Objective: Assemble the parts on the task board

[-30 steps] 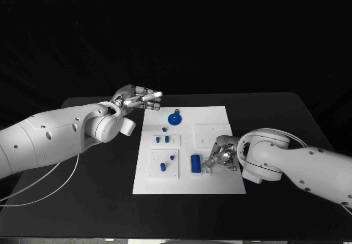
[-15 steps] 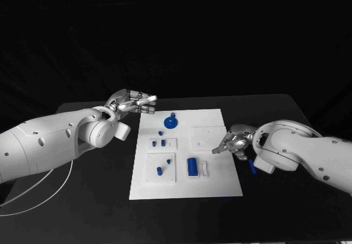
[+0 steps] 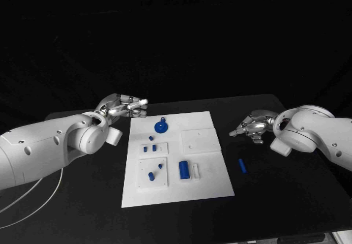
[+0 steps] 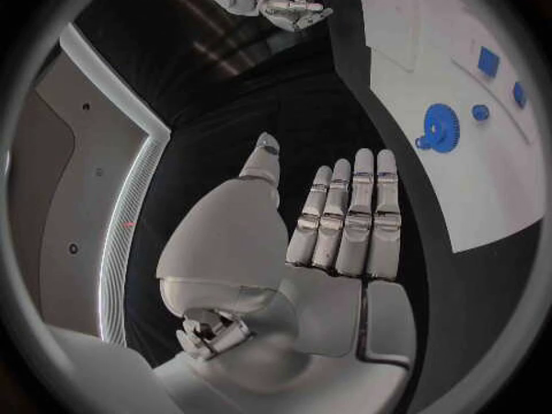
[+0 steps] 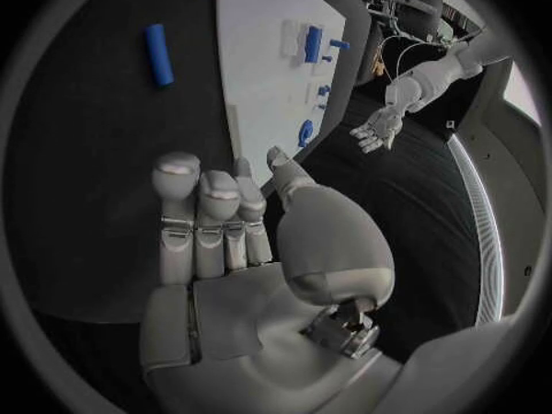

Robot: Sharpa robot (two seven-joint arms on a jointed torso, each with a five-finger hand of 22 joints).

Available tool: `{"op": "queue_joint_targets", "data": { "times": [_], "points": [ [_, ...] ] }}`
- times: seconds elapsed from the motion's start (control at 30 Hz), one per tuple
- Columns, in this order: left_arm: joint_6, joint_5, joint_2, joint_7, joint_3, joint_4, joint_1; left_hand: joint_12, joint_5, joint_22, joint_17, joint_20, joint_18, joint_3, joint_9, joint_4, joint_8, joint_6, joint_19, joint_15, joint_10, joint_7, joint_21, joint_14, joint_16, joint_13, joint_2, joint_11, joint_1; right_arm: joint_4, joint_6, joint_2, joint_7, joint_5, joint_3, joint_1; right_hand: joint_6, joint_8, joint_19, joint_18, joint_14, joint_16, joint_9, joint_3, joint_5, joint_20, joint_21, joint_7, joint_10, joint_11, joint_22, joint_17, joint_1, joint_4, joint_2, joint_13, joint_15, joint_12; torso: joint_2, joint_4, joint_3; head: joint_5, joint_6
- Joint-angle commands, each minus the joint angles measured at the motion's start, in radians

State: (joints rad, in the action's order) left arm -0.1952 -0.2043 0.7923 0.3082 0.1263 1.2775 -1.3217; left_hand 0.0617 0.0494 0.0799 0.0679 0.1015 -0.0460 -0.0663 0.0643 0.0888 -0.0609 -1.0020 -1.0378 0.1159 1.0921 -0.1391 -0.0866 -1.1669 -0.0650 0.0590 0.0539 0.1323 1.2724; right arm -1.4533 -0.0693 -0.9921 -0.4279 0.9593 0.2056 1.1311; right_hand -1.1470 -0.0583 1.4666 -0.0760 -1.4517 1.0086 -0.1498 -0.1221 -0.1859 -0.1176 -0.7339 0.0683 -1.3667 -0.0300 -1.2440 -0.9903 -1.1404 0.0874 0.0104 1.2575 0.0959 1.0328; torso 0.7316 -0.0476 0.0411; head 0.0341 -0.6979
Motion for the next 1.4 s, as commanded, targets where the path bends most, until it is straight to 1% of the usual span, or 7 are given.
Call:
{"op": "queue_joint_targets", "data": {
  "times": [0.03,0.17,0.27,0.47,0.6,0.87,1.4],
  "points": [
    [-0.001,0.003,-0.003,0.008,-0.001,0.001,0.000,-0.002,-0.002,0.000,0.000,-0.003,0.012,-0.005,0.001,-0.006,-0.002,-0.007,0.001,0.001,0.007,0.003,0.003,-0.008,0.000,0.001,-0.004,-0.002,-0.003,0.012,-0.129,-0.010,0.013,0.042,0.001,0.002,-0.002,-0.005,0.050,-0.001,0.000,0.003,0.002,-0.003,0.000,0.005,-0.001,-0.005,0.006,0.003,-0.002,0.001,-0.007,0.012,-0.002,-0.003,-0.005,-0.002,0.000,0.0017,-0.0022,0.035,0.013],
    [0.000,0.003,-0.004,0.007,0.000,-0.001,0.000,-0.002,-0.002,0.000,0.000,-0.003,0.012,-0.004,0.001,-0.008,-0.002,-0.007,0.001,0.001,0.007,0.002,0.002,-0.009,-0.001,0.001,-0.005,-0.002,-0.001,0.023,-0.185,-0.017,-0.018,0.121,0.001,0.002,-0.007,-0.005,0.050,0.001,0.000,0.001,0.003,-0.020,0.017,0.004,0.004,-0.007,0.009,0.000,-0.004,0.004,-0.003,0.021,0.002,-0.011,-0.004,-0.011,0.000,0.0021,-0.0026,0.047,0.016],
    [0.001,0.003,-0.005,0.009,0.000,-0.001,0.000,-0.002,-0.002,0.000,0.000,-0.003,0.012,-0.005,0.001,-0.008,-0.002,-0.007,0.001,0.001,0.007,0.002,0.003,-0.008,0.000,0.001,-0.004,-0.001,-0.002,0.029,-0.201,-0.021,-0.057,0.169,0.000,0.001,-0.009,-0.005,0.051,0.003,0.000,-0.001,0.003,-0.057,0.032,0.005,0.007,-0.008,0.010,0.001,-0.006,0.005,0.005,0.003,0.021,-0.014,-0.005,-0.013,0.000,0.0010,-0.0026,0.063,0.012],
    [0.000,0.002,-0.005,0.013,0.000,0.000,0.000,-0.002,-0.002,-0.001,0.000,-0.002,0.015,-0.003,0.001,-0.008,-0.002,-0.007,0.007,0.001,0.018,0.005,0.005,-0.004,0.000,0.001,-0.003,-0.011,-0.003,0.009,-0.181,-0.036,-0.165,0.212,-0.005,-0.015,0.024,-0.004,0.050,0.000,-0.002,-0.001,0.031,-0.098,0.003,0.015,0.012,0.005,0.011,0.010,-0.010,0.010,0.017,-0.046,0.059,-0.022,-0.016,-0.017,-0.001,-0.0013,-0.0032,0.102,0.003],
    [-0.003,0.002,-0.005,0.017,0.000,0.001,0.000,-0.002,-0.002,0.000,0.000,-0.003,0.016,-0.008,0.001,-0.014,-0.002,-0.007,0.008,0.001,0.024,0.005,0.004,-0.005,0.000,0.001,-0.008,-0.013,-0.004,-0.025,-0.182,-0.042,-0.228,0.229,-0.009,-0.034,0.022,-0.005,0.051,0.000,-0.002,0.000,0.035,-0.100,0.006,0.015,0.013,0.004,0.010,0.009,-0.011,0.009,0.021,-0.055,0.062,-0.022,-0.015,-0.016,-0.001,-0.0026,-0.0024,0.133,0.001],
    [-0.003,0.002,-0.005,0.014,0.000,0.003,0.000,-0.002,-0.002,0.000,0.000,-0.003,0.016,-0.013,0.000,-0.023,-0.002,-0.007,0.009,0.000,0.033,0.003,0.003,-0.005,0.000,0.001,-0.016,-0.012,-0.004,-0.063,-0.183,-0.036,-0.270,0.261,-0.019,-0.058,0.019,-0.005,0.052,0.001,-0.002,0.016,0.039,-0.104,0.059,0.015,-0.006,0.004,0.005,0.009,-0.023,-0.004,0.025,-0.088,0.071,-0.017,-0.015,-0.006,0.000,0.0015,-0.0026,0.137,-0.003],
    [0.006,0.003,-0.004,0.007,0.000,0.002,0.000,-0.003,-0.002,0.001,0.000,-0.003,0.017,-0.021,0.001,-0.029,-0.002,-0.007,0.010,0.000,0.033,0.003,0.002,-0.005,0.000,0.001,-0.023,-0.014,-0.007,-0.113,-0.203,-0.018,-0.290,0.278,-0.029,-0.093,0.010,-0.005,0.052,0.002,-0.002,0.018,0.036,-0.102,0.095,0.015,-0.005,0.002,0.004,0.008,-0.028,-0.002,0.031,-0.114,0.088,-0.017,-0.016,-0.007,0.000,0.0014,-0.0048,0.141,-0.010]
  ]
}}
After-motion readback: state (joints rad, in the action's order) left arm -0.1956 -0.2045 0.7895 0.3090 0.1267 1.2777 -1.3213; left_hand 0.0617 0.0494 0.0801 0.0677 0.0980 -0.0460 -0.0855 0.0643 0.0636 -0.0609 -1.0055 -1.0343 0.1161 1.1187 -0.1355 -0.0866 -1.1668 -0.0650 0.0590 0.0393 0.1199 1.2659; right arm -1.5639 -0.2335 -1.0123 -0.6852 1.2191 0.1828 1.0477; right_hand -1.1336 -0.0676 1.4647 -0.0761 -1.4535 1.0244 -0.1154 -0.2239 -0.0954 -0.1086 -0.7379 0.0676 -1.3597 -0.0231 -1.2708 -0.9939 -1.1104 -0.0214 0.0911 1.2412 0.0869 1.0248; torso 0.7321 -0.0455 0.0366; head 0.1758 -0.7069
